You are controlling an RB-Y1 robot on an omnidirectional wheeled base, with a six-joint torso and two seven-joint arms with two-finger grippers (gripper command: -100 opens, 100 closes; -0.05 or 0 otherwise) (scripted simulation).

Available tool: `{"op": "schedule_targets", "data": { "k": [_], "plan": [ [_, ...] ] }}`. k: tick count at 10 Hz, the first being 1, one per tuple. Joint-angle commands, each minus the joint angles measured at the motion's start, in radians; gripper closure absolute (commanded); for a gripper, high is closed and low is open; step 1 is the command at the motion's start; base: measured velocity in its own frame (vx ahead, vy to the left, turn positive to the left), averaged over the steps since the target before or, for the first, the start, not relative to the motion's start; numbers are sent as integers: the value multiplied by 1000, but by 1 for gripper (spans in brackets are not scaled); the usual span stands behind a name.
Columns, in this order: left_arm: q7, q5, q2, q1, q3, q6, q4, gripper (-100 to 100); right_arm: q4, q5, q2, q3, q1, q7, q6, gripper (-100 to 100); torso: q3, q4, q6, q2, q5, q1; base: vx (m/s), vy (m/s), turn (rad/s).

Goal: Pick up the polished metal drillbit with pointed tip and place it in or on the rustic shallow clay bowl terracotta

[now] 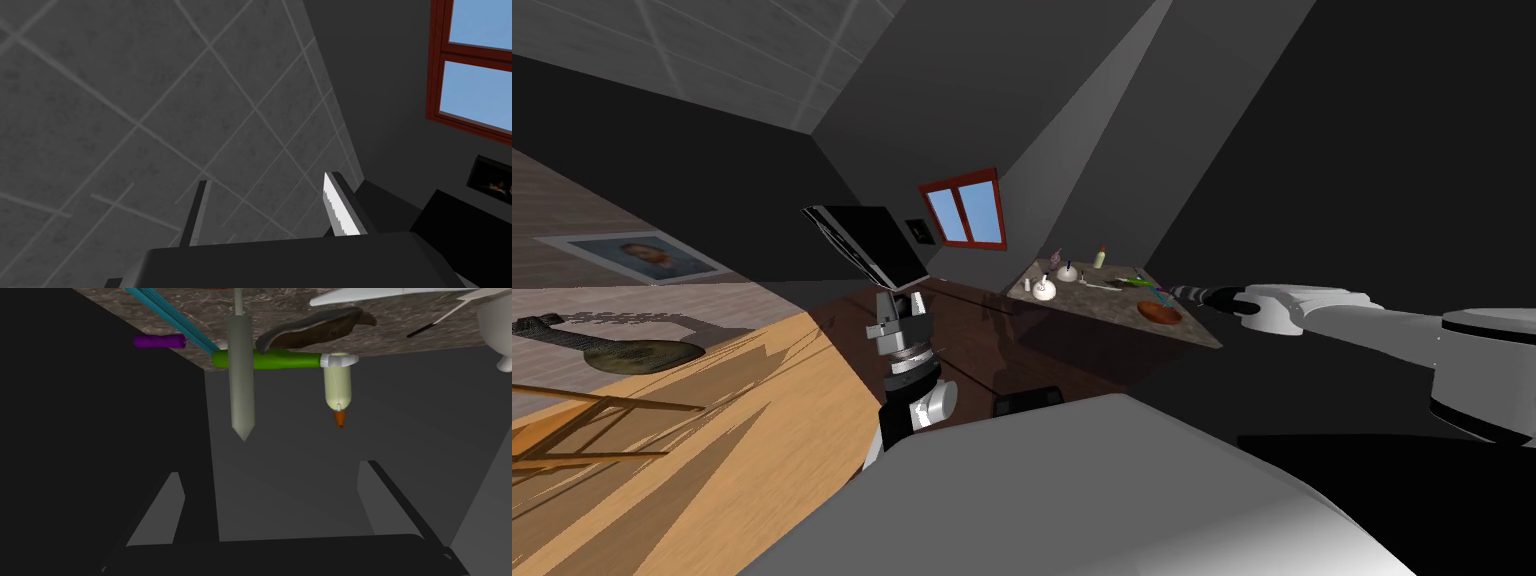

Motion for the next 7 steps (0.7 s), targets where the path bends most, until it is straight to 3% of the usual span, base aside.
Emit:
{"op": "schedule_targets", "data": {
  "k": [1, 2, 3, 7],
  "plan": [
    [0, 0, 0, 0, 0, 0, 0, 0, -19, -13, -45, 31, -6, -27, -15, -100, 0, 0, 0, 0, 0, 0, 37, 37, -23],
    [0, 0, 0, 0, 0, 0, 0, 0, -18, -11, -32, 13, 4, -15, -8, -100, 0, 0, 0, 0, 0, 1, 17, 17, -9],
    [0, 0, 0, 0, 0, 0, 0, 0, -20, -13, -36, 14, 5, -18, -9, 0, 0, 0, 0, 1, 0, -1, 0, 0, 0],
    [0, 0, 0, 0, 0, 0, 0, 0, -20, -12, -35, 14, 5, -18, -9, 0, 1, 0, 0, 2, -1, -2, 0, 0, 0]
  ]
}}
